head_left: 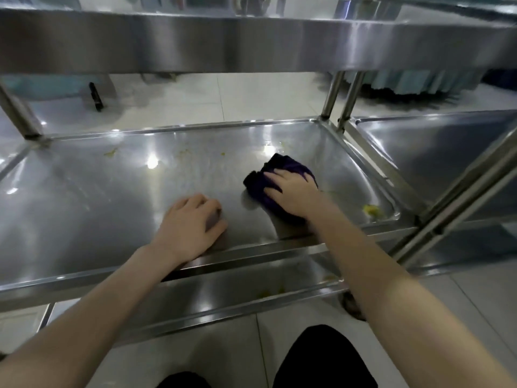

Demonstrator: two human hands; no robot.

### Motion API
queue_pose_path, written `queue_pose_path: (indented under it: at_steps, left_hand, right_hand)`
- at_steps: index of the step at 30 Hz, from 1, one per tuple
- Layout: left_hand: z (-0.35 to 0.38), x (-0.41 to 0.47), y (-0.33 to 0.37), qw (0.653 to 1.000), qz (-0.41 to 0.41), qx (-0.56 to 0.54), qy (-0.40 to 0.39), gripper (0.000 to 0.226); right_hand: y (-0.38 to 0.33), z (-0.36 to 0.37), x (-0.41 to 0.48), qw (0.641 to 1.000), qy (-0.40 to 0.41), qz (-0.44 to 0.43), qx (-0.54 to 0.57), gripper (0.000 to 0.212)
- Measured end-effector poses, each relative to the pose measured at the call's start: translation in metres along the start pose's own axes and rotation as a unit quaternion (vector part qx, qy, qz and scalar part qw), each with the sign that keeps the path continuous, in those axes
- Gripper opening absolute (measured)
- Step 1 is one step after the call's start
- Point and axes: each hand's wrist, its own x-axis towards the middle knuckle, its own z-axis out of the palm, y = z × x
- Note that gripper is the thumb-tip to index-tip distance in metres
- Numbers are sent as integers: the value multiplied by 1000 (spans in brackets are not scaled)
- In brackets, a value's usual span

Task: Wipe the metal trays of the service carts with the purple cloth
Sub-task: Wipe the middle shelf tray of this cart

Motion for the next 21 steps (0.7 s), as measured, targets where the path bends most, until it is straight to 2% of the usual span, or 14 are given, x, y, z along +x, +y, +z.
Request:
queue_pose_path:
  at_steps: [3, 6, 8, 12, 17, 21]
  left_hand:
    - [1, 16, 19, 999, 13, -39, 25, 37]
    - [8, 33, 43, 994, 72, -74, 21, 40]
    - [19, 40, 52, 994, 99, -31, 17, 45]
    - [31, 45, 51, 996, 90, 6, 12, 53]
    - [34, 52, 47, 995, 99, 19, 11, 58]
    - [29, 59, 47, 992, 111, 38, 38, 55]
  right_hand:
    - [19, 13, -90, 998, 45, -34, -2, 49]
    - [33, 9, -143, 998, 57, 6, -2, 58]
    - [36, 5, -135, 999, 40, 17, -17, 56]
    - [38, -1, -61, 999, 38, 18, -22, 49]
    - [39, -18, 38, 995, 12, 95, 14, 53]
    - [48, -14, 9, 998, 29, 62, 14, 52]
